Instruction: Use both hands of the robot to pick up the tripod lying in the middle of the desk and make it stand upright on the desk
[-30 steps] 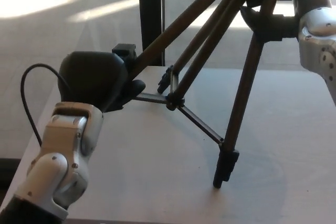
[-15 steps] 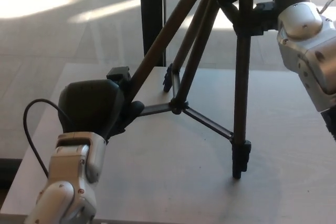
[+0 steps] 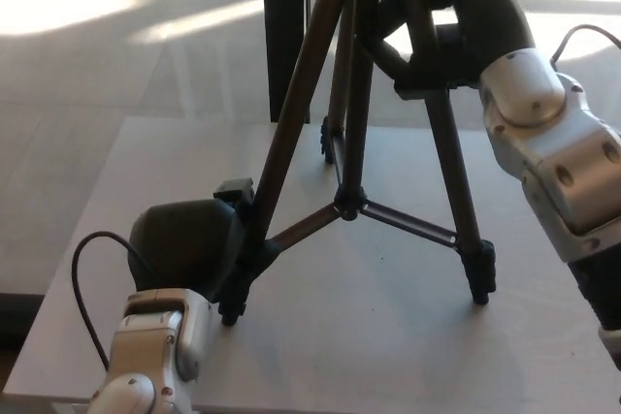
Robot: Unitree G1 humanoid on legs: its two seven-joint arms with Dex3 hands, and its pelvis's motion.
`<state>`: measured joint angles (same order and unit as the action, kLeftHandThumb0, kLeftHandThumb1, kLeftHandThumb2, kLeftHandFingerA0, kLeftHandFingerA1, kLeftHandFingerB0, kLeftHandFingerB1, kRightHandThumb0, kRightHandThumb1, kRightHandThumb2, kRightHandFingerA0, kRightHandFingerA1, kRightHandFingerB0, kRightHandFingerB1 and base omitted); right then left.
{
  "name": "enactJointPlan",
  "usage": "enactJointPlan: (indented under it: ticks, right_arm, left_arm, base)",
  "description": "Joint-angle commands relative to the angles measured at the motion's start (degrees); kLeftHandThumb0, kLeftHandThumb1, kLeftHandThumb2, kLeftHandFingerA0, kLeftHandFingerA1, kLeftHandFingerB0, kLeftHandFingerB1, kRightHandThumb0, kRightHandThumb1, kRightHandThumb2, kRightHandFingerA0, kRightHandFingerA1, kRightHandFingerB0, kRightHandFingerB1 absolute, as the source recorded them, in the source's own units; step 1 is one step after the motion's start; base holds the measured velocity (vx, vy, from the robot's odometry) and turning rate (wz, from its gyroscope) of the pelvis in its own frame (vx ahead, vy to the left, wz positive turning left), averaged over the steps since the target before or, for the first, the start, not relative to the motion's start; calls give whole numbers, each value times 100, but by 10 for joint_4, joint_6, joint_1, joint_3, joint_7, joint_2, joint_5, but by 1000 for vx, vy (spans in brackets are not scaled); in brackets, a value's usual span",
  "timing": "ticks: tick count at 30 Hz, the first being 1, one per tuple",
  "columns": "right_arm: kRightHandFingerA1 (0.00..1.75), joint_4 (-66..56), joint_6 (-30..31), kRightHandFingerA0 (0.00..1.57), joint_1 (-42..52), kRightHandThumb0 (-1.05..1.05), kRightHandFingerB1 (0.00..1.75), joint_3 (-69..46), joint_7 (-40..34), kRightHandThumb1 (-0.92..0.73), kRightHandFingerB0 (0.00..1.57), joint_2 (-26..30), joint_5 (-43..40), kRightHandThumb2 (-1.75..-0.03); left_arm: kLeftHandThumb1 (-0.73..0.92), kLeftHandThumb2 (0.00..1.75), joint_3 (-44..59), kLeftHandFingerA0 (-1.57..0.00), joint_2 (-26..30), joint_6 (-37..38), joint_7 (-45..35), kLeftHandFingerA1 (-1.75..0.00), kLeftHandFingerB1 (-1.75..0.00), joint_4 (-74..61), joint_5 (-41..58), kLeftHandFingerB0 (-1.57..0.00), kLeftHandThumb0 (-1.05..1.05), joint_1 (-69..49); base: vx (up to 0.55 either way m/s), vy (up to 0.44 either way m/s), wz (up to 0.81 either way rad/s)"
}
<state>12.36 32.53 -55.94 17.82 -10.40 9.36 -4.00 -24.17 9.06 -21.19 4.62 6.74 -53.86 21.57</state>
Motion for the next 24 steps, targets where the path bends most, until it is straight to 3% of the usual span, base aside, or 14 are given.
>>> enactJointPlan:
  ticks: [1, 4, 5, 6, 12, 14, 16, 18, 19, 20, 21, 22, 23, 24]
  right_arm:
    - [171, -33, -1, 97, 6, -32, 147, 34, 39, -44, 93, -6, 58, -121]
    - [168, -37, -1, 95, 8, -31, 146, 41, 47, -40, 94, -6, 73, -130]
    - [174, -35, -26, 93, 15, -58, 149, 38, 47, -76, 91, -9, 73, -78]
    - [171, -34, -24, 94, 15, -46, 146, 36, 46, -64, 87, -13, 76, -97]
    - [173, -17, -18, 95, 16, -43, 145, 16, 52, -67, 88, -20, 85, -85]
    - [175, -15, 4, 97, 27, -26, 153, 7, 44, -44, 88, -19, 93, -127]
    - [170, -15, 5, 97, 29, -22, 146, 5, 51, -42, 90, -17, 99, -129]
    - [122, -41, 82, 92, 22, -32, 67, -8, 68, -69, 43, -14, 88, -71]
    - [122, -46, 92, 92, 20, -32, 67, -10, 78, -69, 43, -12, 87, -71]
    - [70, -51, 115, 38, 17, -57, 39, -10, 103, -55, 4, -3, 75, -90]
    - [70, -55, 125, 38, 17, -57, 39, -11, 115, -55, 4, 1, 70, -90]
    - [100, -54, 126, 28, 16, -60, 20, 0, 134, -69, 3, 14, 74, -61]
    - [55, -47, 133, 9, 12, -72, 6, 12, 152, -59, 1, 27, 79, -70]
    - [14, -52, 134, 0, 16, -93, 0, 8, 161, -57, 0, 30, 71, -90]
  left_arm:
    - [64, 81, -42, -89, -19, 25, -32, -171, -131, 12, 23, -70, -16, -21]
    - [65, 81, -46, -83, -16, 22, -32, -170, -137, 10, 21, -71, -21, -24]
    - [68, 79, -50, -82, -15, 17, -38, -168, -132, 10, 17, -71, -21, -25]
    - [69, 79, -53, -85, -14, 19, -35, -160, -122, 13, 14, -75, -21, -25]
    - [68, 79, -58, -92, -5, 31, -14, -169, -134, 23, 15, -68, -19, -28]
    - [66, 71, -61, -79, 3, 28, -20, -163, -124, 18, 15, -72, -25, -38]
    - [67, 69, -62, -81, 7, 31, -12, -163, -125, 18, 15, -70, -24, -39]
    - [66, 60, -57, -78, 0, 14, -15, -165, -119, 9, 22, -73, -27, -45]
    - [66, 60, -54, -78, -2, 12, -15, -165, -119, 9, 25, -73, -27, -44]
    - [67, 64, -51, -74, -9, -11, -38, -150, -78, 1, 29, -55, -37, -39]
    - [67, 64, -50, -74, -12, -21, -48, -150, -78, -3, 31, -55, -37, -37]
    - [66, 59, -48, -54, -18, -49, -84, -123, -51, -18, 37, -26, -49, -32]
    - [59, 59, -46, -41, -20, -65, -109, -111, -32, -27, 43, -8, -57, -28]
    - [40, 81, -36, -14, -28, -83, -131, -64, -18, -38, 60, 0, -63, -26]
  base:
    - [0, 0, 0]
    - [0, 0, 0]
    - [0, 0, 0]
    - [0, 0, 0]
    - [0, 0, 0]
    - [0, 0, 0]
    - [0, 0, 0]
    - [0, 0, 0]
    - [0, 0, 0]
    - [0, 0, 0]
    - [0, 0, 0]
    - [0, 0, 0]
    - [0, 0, 0]
    - [0, 0, 0]
